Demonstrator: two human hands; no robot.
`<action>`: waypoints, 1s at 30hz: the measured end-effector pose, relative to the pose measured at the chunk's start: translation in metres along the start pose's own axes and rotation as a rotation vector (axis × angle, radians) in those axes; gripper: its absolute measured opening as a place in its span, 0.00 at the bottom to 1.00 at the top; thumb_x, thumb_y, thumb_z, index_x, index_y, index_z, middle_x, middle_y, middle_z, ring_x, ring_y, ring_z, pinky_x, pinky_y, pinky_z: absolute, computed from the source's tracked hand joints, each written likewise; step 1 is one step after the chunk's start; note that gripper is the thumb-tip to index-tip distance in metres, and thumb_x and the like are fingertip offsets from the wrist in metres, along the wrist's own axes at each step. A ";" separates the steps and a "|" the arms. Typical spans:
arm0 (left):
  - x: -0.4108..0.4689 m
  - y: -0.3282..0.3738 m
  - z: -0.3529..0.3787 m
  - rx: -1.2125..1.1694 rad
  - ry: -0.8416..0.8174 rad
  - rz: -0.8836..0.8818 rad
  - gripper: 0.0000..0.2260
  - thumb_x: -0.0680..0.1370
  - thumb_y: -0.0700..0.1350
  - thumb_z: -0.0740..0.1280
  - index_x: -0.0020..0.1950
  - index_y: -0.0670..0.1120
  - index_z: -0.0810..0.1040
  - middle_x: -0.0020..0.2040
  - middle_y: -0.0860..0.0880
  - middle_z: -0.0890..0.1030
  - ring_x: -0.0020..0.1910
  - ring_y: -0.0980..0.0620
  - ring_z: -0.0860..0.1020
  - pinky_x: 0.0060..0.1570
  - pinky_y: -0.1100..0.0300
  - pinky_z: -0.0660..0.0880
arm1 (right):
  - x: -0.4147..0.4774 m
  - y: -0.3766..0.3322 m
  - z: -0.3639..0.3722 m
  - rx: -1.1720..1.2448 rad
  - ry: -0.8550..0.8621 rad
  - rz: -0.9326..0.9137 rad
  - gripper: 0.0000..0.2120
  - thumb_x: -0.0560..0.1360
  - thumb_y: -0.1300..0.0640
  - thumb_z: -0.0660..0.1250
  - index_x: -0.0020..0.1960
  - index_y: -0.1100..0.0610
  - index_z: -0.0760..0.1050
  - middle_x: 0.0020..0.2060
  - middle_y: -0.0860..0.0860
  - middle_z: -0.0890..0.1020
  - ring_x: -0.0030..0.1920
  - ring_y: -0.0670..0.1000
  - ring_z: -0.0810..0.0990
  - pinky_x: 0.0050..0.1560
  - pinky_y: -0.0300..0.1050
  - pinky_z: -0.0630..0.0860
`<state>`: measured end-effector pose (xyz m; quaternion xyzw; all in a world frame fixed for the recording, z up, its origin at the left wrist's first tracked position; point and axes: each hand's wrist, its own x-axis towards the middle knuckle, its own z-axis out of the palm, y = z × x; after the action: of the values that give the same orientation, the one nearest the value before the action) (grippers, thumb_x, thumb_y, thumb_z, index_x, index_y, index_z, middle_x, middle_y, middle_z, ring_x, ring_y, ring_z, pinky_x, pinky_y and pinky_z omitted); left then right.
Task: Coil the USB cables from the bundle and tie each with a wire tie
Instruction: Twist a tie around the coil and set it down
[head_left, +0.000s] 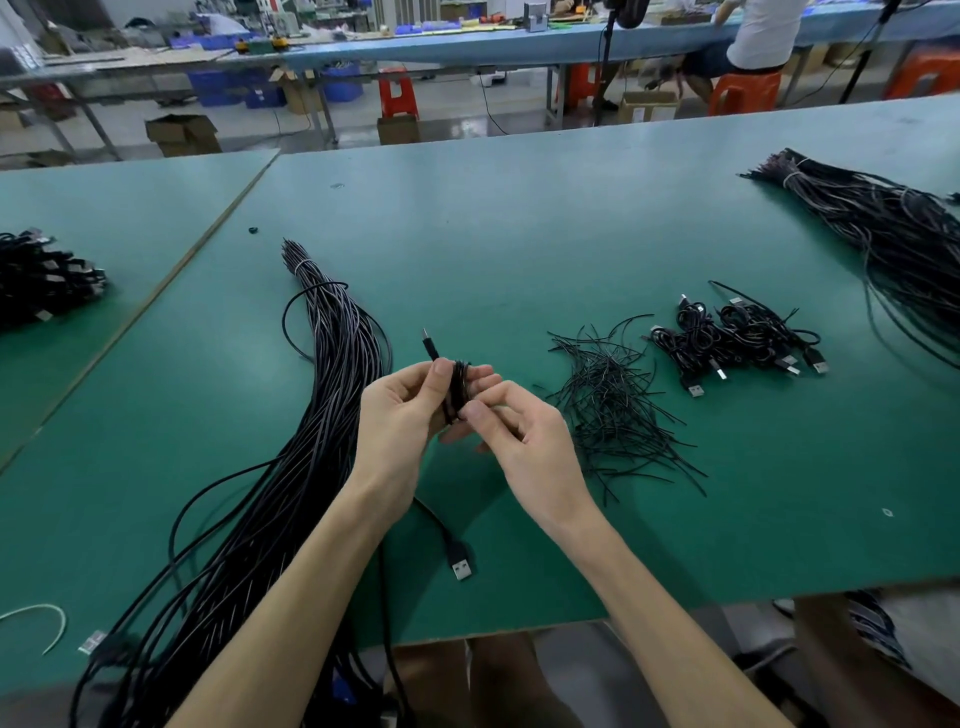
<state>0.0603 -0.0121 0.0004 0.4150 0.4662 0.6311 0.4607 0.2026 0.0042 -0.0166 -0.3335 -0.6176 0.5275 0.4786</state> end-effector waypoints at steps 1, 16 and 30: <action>0.000 0.000 0.000 -0.047 -0.025 -0.027 0.14 0.84 0.47 0.64 0.52 0.41 0.87 0.56 0.38 0.85 0.54 0.41 0.85 0.48 0.51 0.84 | 0.000 0.000 0.000 -0.007 -0.006 0.003 0.05 0.82 0.57 0.68 0.47 0.55 0.80 0.42 0.50 0.88 0.46 0.50 0.87 0.49 0.41 0.79; 0.008 0.015 -0.009 -0.489 -0.119 -0.076 0.10 0.81 0.40 0.62 0.57 0.35 0.78 0.55 0.43 0.84 0.47 0.51 0.82 0.55 0.61 0.79 | 0.001 0.004 -0.002 -0.086 0.089 0.049 0.04 0.82 0.56 0.68 0.49 0.54 0.80 0.34 0.49 0.86 0.39 0.48 0.85 0.46 0.41 0.80; 0.006 0.018 -0.007 -0.428 -0.104 -0.060 0.10 0.80 0.40 0.63 0.56 0.36 0.78 0.52 0.44 0.84 0.44 0.53 0.81 0.54 0.63 0.78 | 0.001 0.004 -0.006 -0.084 0.179 0.072 0.10 0.77 0.47 0.74 0.43 0.52 0.80 0.34 0.49 0.86 0.38 0.46 0.83 0.46 0.45 0.80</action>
<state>0.0485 -0.0109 0.0168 0.3259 0.3093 0.6793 0.5803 0.2073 0.0074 -0.0202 -0.4210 -0.5818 0.4860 0.4980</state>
